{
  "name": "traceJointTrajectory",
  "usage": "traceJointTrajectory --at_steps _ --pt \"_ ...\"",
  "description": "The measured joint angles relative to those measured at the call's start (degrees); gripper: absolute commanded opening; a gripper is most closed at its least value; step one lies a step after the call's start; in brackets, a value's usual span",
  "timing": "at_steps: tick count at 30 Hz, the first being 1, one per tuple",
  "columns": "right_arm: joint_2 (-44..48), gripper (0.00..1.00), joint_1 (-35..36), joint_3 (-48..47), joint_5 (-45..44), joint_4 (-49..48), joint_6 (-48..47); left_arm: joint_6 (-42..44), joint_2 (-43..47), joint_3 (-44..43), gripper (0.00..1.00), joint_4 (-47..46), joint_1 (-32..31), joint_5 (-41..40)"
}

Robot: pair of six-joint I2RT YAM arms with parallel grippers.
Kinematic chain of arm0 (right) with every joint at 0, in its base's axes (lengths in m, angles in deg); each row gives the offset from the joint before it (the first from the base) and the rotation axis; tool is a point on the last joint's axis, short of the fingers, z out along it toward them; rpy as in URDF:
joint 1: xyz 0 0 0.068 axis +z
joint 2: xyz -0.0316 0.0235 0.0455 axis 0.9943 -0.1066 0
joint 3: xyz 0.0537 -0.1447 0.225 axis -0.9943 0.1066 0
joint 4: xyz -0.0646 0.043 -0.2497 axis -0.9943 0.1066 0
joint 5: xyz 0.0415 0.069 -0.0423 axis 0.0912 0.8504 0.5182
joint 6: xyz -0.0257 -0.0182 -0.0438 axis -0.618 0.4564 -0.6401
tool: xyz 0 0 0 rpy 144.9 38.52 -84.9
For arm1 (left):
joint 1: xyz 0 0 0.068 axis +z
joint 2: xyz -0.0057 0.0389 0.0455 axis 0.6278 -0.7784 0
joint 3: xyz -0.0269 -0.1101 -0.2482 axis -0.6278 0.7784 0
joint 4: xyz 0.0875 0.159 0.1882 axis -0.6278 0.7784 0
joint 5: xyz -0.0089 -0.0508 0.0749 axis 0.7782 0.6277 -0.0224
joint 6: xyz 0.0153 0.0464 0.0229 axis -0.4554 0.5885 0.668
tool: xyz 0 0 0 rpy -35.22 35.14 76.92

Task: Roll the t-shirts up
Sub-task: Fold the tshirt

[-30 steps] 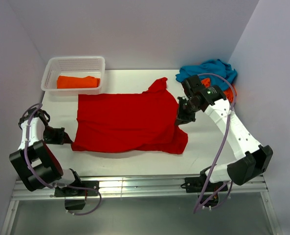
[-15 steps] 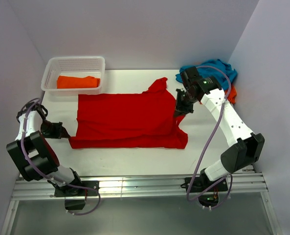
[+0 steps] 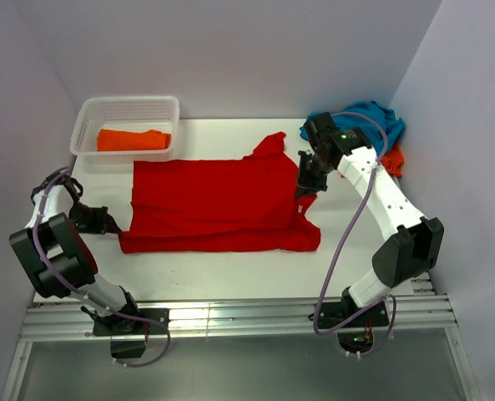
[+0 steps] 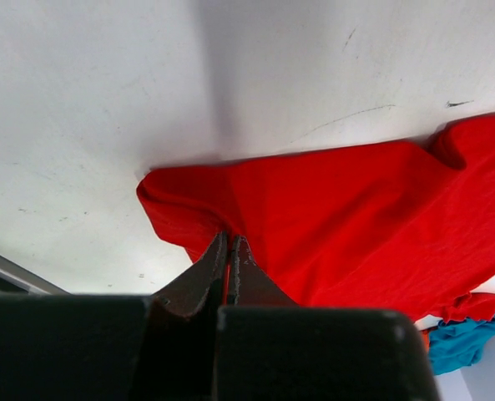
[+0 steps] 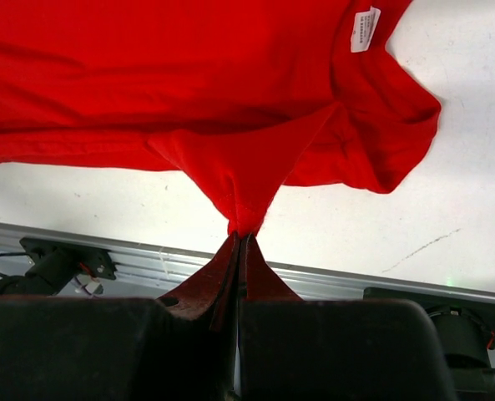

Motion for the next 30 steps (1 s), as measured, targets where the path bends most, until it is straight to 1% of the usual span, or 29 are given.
traceJointTrajectory --at_steps 7,13,21,30 --pt "0.0 0.0 -0.5 -2.2 -0.6 0.4 0.0 0.0 -1.4 -0.5 0.0 -0.8 -1.5 0.7" --pt "-0.3 0.0 -1.8 -3.5 -1.4 0.9 0.0 0.0 -4.2 -3.0 0.01 -1.2 -1.9 1.1" --pt "-0.4 0.0 -3.3 -3.3 -1.7 1.2 0.0 -0.1 -5.1 -4.0 0.0 -1.6 -2.5 1.1" --pt "-1.7 0.0 -3.6 -3.3 -1.7 1.1 0.0 -0.3 -8.4 -5.5 0.0 -2.2 -4.5 1.1"
